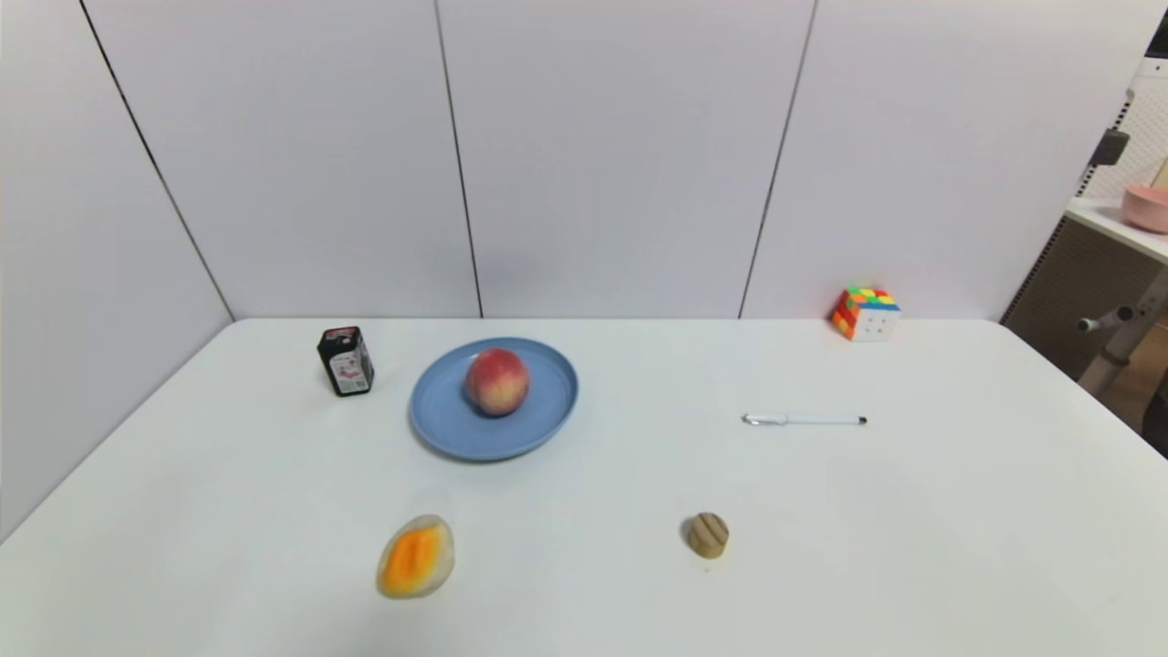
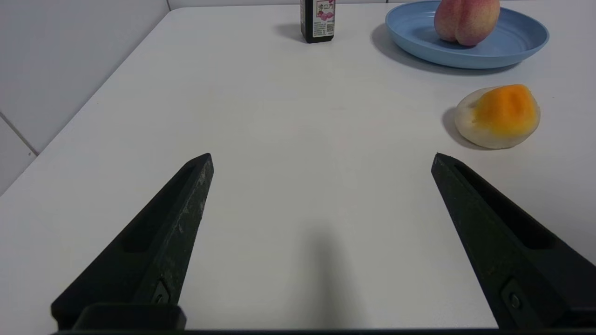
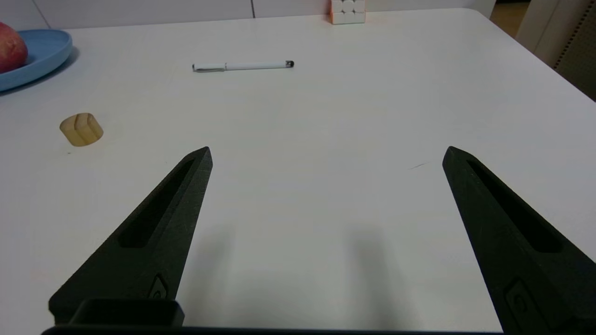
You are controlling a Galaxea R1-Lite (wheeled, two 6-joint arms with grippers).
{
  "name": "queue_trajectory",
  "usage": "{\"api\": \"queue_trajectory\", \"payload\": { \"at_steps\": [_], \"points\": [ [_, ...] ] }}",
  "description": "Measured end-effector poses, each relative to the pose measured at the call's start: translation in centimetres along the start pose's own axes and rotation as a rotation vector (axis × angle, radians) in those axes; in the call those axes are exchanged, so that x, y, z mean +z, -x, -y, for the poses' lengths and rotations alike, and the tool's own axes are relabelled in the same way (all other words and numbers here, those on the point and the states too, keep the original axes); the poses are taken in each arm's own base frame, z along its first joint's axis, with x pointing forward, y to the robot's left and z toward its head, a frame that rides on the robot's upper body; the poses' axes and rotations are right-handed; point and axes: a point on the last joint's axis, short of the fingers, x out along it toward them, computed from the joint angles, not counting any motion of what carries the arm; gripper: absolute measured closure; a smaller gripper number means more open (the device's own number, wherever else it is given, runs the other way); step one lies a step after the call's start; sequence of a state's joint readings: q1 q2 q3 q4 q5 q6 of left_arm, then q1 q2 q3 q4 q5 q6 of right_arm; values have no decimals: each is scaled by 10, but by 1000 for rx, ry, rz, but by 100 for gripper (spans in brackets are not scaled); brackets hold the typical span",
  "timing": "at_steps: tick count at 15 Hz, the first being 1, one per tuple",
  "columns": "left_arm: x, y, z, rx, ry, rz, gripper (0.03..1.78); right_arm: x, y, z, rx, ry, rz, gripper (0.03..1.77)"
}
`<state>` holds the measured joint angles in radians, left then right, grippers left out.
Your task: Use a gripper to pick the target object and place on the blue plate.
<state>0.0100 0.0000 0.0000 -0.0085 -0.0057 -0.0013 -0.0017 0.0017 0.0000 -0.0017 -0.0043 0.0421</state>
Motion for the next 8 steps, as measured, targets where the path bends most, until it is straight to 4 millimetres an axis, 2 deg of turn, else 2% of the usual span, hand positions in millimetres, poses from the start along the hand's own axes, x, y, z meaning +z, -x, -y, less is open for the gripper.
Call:
{"api": "queue_trajectory", "payload": {
  "at_steps": [8],
  "points": [
    [0, 0, 0, -1, 0, 2, 12, 0, 0, 0, -7, -4, 1, 9]
  ]
}}
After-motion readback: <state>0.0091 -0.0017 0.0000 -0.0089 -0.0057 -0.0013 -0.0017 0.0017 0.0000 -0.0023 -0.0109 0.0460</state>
